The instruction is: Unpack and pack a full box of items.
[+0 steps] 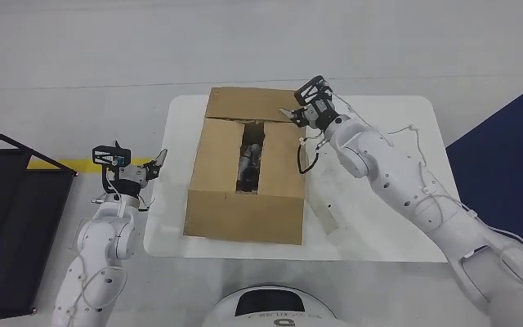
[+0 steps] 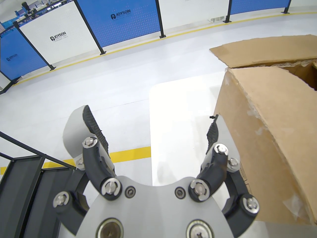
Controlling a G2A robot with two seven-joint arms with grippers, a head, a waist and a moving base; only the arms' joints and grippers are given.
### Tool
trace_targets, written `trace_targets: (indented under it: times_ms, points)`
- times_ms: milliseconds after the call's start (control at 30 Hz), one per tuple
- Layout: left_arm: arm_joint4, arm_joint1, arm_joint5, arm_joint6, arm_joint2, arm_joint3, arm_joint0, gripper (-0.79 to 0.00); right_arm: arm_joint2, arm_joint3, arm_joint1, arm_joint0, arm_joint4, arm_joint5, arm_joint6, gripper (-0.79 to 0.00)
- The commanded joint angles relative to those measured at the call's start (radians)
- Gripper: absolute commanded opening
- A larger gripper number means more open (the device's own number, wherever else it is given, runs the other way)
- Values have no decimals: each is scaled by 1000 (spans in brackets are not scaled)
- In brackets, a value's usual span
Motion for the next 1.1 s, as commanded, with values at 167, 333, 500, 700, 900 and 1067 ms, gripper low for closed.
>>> trace_targets:
  times_ms: [167,333,500,700,900,1067]
  points:
    - [0,0,0,0,0,0,0,0,-44,-59,-3,-3,-153,-51,4,0]
    - [0,0,0,0,0,0,0,0,-142,-138,-37,35,-400,-137,143,0]
    - [0,0,0,0,0,0,0,0,-232,-116,-106,68,-537,-106,255,0]
    - [0,0,0,0,0,0,0,0,-301,-76,-168,79,-720,-93,376,0]
    - [0,0,0,0,0,0,0,0,-332,-19,-249,93,-746,-93,385,0]
    - [0,0,0,0,0,0,0,0,-268,17,-283,88,-611,-87,183,0]
